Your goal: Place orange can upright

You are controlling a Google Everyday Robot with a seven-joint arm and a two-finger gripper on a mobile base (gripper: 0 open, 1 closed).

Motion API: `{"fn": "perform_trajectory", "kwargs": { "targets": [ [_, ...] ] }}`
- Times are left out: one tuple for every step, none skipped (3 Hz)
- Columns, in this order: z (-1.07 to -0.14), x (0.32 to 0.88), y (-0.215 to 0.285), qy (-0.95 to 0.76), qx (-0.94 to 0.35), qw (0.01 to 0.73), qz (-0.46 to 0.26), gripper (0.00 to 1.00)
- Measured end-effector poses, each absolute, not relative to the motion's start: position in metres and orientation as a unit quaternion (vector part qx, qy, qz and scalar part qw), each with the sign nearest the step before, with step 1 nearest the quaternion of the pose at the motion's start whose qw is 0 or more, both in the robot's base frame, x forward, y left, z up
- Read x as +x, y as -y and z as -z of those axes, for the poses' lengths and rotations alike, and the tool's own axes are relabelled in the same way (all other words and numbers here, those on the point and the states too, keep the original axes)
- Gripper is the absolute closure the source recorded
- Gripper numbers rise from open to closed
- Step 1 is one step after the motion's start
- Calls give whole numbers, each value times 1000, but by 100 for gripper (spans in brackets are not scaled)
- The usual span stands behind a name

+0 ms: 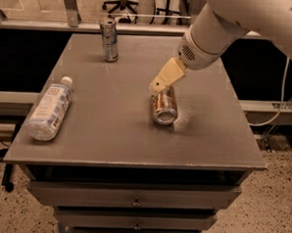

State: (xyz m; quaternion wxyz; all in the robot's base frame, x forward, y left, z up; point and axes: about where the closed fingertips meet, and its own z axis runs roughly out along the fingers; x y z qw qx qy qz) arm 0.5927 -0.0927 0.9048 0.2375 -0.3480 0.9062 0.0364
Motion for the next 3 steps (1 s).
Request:
{"fn": "perform_trajectory", "kwargs": {
  "targets": [
    [-897, 616, 66, -924, -300, 236, -29, 0],
    [-891, 627, 47, -941, -249, 227, -11, 0],
    [-888, 626, 39, -957, -191, 216, 15, 0]
  ]
}}
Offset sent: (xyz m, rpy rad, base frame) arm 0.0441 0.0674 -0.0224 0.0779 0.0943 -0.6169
